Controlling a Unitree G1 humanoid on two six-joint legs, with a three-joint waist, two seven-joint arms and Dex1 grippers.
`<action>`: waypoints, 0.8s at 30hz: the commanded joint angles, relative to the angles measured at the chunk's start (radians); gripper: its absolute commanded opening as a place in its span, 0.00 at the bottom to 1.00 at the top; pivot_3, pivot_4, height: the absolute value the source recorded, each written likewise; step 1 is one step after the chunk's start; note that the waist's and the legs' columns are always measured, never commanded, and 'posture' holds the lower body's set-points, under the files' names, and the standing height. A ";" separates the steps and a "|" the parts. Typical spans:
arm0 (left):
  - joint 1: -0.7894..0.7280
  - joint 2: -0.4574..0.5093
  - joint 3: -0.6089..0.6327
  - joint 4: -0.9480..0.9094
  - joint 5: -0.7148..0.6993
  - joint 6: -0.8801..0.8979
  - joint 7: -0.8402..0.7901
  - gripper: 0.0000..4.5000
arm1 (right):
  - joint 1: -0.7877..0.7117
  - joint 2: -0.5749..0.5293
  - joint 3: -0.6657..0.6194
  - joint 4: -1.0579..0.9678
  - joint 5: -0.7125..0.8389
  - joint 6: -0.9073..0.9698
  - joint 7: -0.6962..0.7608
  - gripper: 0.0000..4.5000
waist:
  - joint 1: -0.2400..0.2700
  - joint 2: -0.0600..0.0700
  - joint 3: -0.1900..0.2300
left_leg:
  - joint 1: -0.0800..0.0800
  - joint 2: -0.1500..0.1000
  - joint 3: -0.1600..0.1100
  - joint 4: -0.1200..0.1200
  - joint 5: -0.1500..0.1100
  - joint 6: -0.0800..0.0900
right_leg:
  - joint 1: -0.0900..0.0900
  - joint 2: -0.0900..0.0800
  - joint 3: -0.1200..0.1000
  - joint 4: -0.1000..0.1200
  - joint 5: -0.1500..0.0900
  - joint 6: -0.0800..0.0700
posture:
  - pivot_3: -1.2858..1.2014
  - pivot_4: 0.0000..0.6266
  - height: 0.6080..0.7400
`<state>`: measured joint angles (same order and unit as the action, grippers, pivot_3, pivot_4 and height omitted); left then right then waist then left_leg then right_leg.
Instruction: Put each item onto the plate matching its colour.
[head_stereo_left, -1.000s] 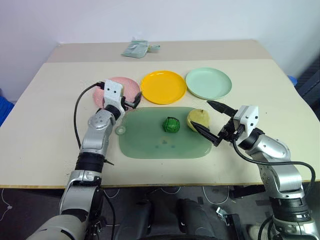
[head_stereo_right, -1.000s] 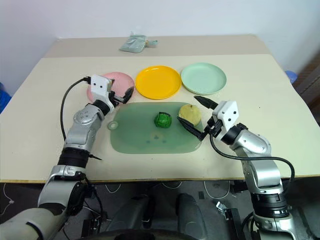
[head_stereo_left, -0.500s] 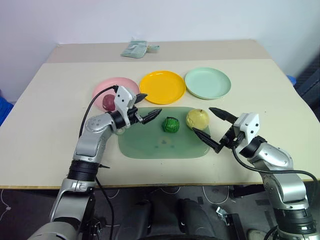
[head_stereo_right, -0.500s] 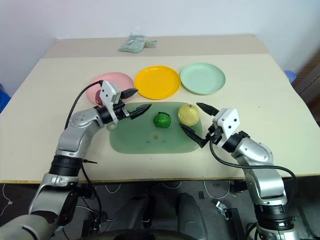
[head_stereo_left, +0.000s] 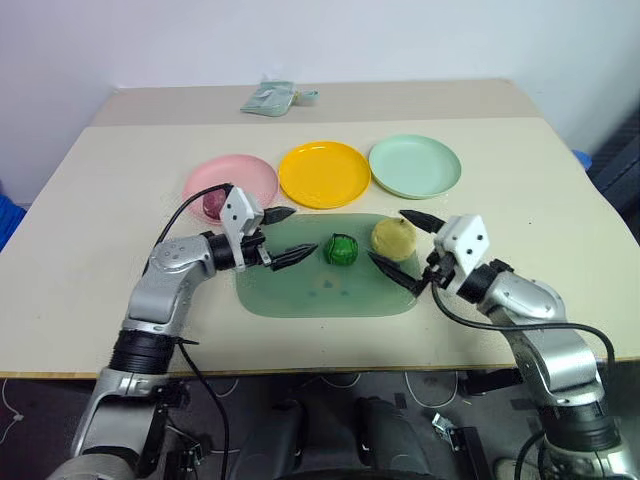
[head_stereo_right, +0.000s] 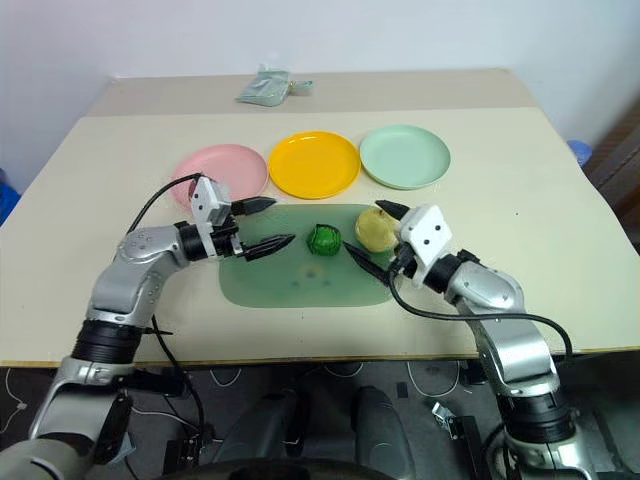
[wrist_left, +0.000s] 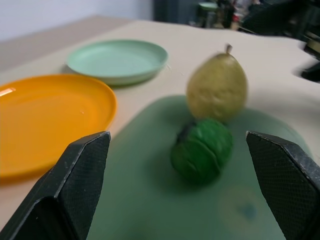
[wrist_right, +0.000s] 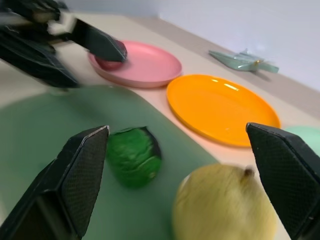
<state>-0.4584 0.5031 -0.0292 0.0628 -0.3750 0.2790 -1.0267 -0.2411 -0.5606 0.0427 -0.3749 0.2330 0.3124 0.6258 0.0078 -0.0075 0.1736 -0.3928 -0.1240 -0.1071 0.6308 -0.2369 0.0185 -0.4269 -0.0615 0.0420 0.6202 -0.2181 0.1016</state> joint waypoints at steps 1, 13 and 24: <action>0.024 0.044 0.046 -0.050 -0.041 -0.005 -0.044 0.98 | -0.062 -0.008 0.046 -0.007 -0.049 0.049 -0.005 1.00 | 0.003 0.000 0.000 | 0.000 0.000 0.000 0.000 0.000 0.000 | 0.000 0.000 0.000 0.000 0.000 0.000 | 0.52 0.24 1.00; 0.149 0.112 0.087 -0.122 -0.063 -0.024 -0.076 0.98 | -0.182 -0.003 0.194 0.026 -0.093 0.180 0.076 1.00 | 0.004 0.000 0.000 | 0.000 0.000 0.000 0.000 0.000 0.000 | 0.001 -0.001 0.000 -0.001 0.000 0.000 | 0.52 0.24 1.00; 0.210 0.110 0.102 -0.171 -0.068 -0.028 -0.035 0.98 | -0.312 0.044 0.293 0.190 -0.187 0.171 0.100 1.00 | 0.002 0.000 0.000 | 0.000 0.000 0.000 -0.001 0.000 0.000 | 0.000 0.000 0.000 -0.001 0.000 0.000 | 0.52 0.24 1.00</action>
<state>-0.2512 0.6063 0.0486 -0.0697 -0.4261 0.2689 -1.0655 -0.5293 -0.5253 0.3317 -0.1771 0.0626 0.4935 0.7229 0.0097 -0.0075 0.1736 -0.3932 -0.1240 -0.1073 0.6303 -0.2371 0.0186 -0.4269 -0.0619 0.0416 0.6190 -0.2179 0.1013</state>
